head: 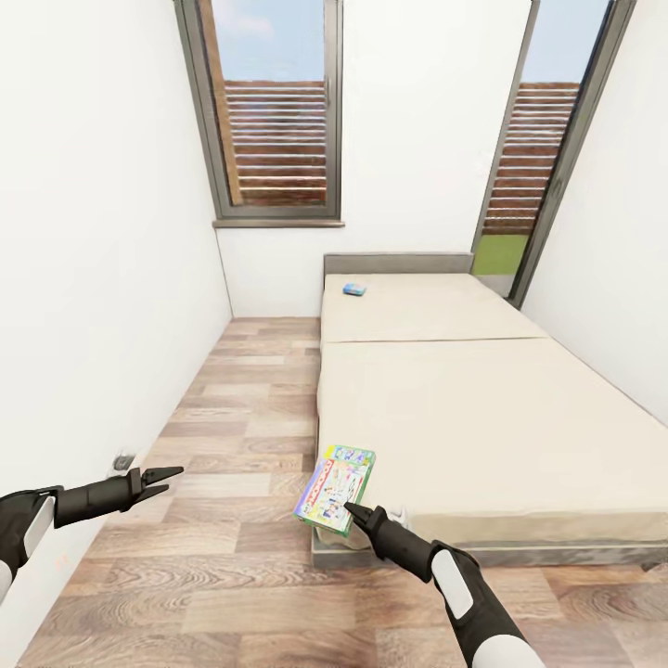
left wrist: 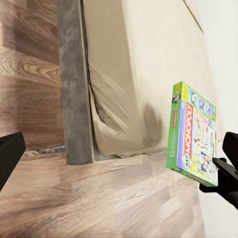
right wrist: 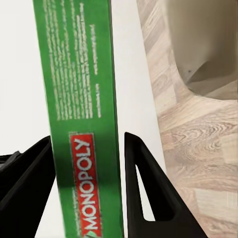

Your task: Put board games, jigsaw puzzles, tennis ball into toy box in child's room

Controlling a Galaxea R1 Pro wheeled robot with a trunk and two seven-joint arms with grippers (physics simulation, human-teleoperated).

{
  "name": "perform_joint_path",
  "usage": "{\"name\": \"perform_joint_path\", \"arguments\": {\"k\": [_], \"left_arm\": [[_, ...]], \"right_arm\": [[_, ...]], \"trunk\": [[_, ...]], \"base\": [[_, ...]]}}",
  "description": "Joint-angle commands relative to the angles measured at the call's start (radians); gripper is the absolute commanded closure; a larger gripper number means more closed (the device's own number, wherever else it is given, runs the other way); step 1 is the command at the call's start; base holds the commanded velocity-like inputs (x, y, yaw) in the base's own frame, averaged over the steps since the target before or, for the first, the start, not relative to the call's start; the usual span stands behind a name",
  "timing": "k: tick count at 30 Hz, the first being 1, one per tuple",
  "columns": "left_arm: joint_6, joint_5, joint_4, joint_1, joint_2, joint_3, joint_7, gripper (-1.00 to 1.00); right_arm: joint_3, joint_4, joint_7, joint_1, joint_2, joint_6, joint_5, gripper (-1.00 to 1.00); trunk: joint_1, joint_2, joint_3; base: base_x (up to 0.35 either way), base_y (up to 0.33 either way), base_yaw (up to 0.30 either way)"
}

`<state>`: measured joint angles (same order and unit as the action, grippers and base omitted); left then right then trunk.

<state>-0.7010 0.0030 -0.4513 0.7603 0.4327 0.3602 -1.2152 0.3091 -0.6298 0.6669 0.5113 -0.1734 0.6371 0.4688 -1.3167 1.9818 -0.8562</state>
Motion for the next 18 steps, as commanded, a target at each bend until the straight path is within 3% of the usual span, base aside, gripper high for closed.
{"name": "perform_joint_path", "arguments": {"k": [1,6,10,14,18], "left_arm": [[-0.01,0.0,0.0,0.001,0.0,0.002,-0.003,-1.0],[-0.01,0.001,0.0,0.001,0.0,0.001,-0.003,-1.0],[-0.01,0.001,0.0,0.001,0.0,0.001,-0.003,-1.0],[-0.009,0.002,0.0,0.001,-0.001,0.001,-0.003,-1.0],[-0.009,0.002,0.0,0.001,-0.001,-0.001,-0.002,-1.0]], "right_arm": [[0.005,0.0,0.002,0.001,-0.001,0.005,-0.001,1.0],[0.002,-0.053,0.0,0.001,-0.001,0.007,-0.004,1.0],[-0.047,-0.127,0.0,0.001,-0.001,0.01,-0.004,1.0],[-0.075,-0.167,0.01,0.001,0.051,0.02,-0.002,1.0],[-0.082,-0.204,0.014,0.0,0.081,0.033,0.005,1.0]], "trunk": [[0.004,-0.007,0.002],[0.023,-0.042,0.018],[0.039,-0.07,0.031],[0.054,-0.098,0.043],[0.069,-0.126,0.056]], "base": [[-0.043,0.0,0.0],[-0.017,0.0,0.0],[-0.004,0.0,0.0],[0.0,0.0,0.0],[0.0,0.0,0.0]]}}
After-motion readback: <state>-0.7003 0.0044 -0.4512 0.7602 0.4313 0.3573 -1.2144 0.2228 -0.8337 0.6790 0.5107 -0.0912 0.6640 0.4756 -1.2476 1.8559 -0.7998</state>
